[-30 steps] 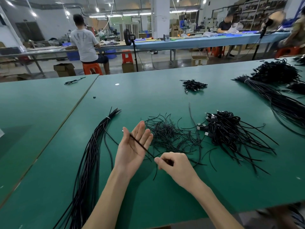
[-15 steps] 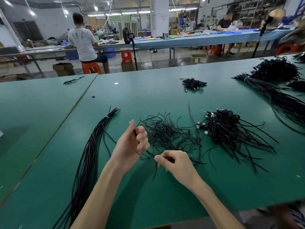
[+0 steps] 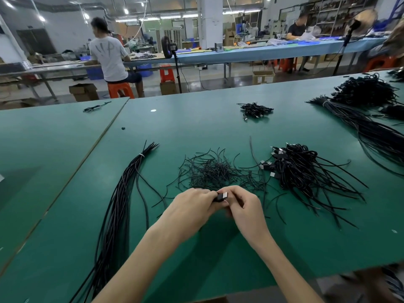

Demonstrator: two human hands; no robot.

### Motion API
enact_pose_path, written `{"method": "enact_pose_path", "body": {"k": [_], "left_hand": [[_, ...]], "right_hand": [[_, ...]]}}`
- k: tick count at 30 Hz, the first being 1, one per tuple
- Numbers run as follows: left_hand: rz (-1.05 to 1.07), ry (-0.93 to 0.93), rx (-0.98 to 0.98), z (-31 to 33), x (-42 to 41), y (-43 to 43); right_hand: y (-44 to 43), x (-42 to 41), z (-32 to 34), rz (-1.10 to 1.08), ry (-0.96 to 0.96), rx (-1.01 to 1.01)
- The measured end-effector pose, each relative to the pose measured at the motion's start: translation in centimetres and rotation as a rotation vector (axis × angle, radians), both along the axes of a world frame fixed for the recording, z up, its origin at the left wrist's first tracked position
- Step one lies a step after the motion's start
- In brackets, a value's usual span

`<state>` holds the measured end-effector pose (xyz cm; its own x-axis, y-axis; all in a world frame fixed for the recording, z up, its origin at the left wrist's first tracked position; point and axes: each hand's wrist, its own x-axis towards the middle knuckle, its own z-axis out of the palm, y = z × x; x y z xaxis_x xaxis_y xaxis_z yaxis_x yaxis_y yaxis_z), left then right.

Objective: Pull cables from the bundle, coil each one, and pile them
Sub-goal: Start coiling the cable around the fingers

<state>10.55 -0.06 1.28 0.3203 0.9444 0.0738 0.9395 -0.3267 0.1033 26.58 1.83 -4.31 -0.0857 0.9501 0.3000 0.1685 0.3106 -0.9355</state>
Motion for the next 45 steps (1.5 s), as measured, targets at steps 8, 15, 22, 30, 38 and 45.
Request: {"method": "enact_pose_path", "body": {"k": [8, 15, 22, 30, 38, 45], "left_hand": [[-0.003, -0.054, 0.106, -2.0, -1.6, 0.9], [0.070, -0.719, -0.139, -2.7, -0.2, 1.3], [-0.024, -1.723, -0.262, -0.8, 1.2, 0.8], [-0.073, -1.347, -0.434, 2.3, -1.3, -0.8], [-0.124, 0.112, 0.077, -1.7, -0.8, -1.2], [-0.088, 0.035, 0.368, -4.2, -1.7, -0.2]], "right_hand": [[-0.4, -0.4, -0.3, -0.051, -0.094, 0.159], [-0.9, -0.3, -0.1, -0.009, -0.061, 0.221], [-0.7, -0.5, -0.3, 0.198, -0.086, 0.093], [-0.4, -0.4, -0.3, 0.234, -0.144, -0.004], [0.1, -0.2, -0.4, 0.187, -0.041, -0.096], [-0.2, -0.2, -0.4, -0.006, -0.050, 0.052]]}}
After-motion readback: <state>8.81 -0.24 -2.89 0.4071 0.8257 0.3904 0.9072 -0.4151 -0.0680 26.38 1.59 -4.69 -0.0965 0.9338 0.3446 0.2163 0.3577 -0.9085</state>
